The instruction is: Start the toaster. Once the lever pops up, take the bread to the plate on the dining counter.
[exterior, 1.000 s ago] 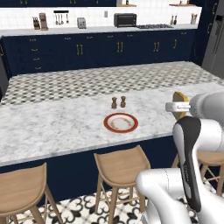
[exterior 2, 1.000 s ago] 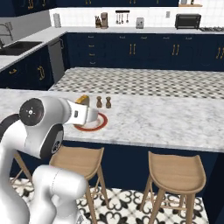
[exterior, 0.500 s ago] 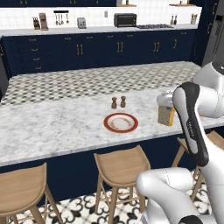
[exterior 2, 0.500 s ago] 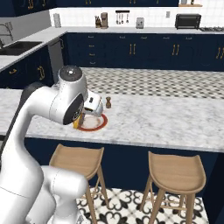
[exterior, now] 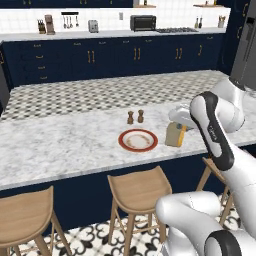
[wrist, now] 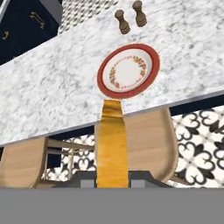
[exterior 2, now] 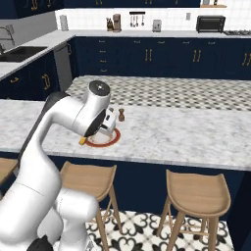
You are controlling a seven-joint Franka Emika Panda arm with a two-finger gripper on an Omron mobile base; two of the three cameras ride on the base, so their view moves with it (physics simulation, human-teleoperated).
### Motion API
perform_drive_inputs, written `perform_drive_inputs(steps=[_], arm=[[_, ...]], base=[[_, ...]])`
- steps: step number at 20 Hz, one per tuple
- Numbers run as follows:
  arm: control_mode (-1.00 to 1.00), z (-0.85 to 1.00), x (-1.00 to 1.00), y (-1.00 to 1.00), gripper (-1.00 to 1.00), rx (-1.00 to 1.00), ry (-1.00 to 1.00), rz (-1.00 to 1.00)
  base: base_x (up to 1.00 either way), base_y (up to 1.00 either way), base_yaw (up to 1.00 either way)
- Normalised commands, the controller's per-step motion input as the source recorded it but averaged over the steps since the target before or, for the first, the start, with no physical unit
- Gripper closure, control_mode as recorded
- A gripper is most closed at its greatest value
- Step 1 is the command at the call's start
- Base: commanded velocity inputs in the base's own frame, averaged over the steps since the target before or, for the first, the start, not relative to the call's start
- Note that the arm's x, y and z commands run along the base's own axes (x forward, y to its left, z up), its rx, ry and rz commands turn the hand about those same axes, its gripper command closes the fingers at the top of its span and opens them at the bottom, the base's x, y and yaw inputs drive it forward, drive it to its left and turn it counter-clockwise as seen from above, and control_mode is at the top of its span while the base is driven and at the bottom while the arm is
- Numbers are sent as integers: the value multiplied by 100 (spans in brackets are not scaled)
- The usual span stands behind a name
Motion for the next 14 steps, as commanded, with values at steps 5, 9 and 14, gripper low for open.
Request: perform_drive_inputs(steps=[5, 9, 14], arm=[[-100, -4, 91, 35, 100, 0, 0, -7], [-100, -14, 76, 15, 100, 0, 0, -3], [-100, -57, 37, 6, 100, 0, -4, 0]], base=[[0, 0, 0], [0, 0, 0], [0, 0, 0]])
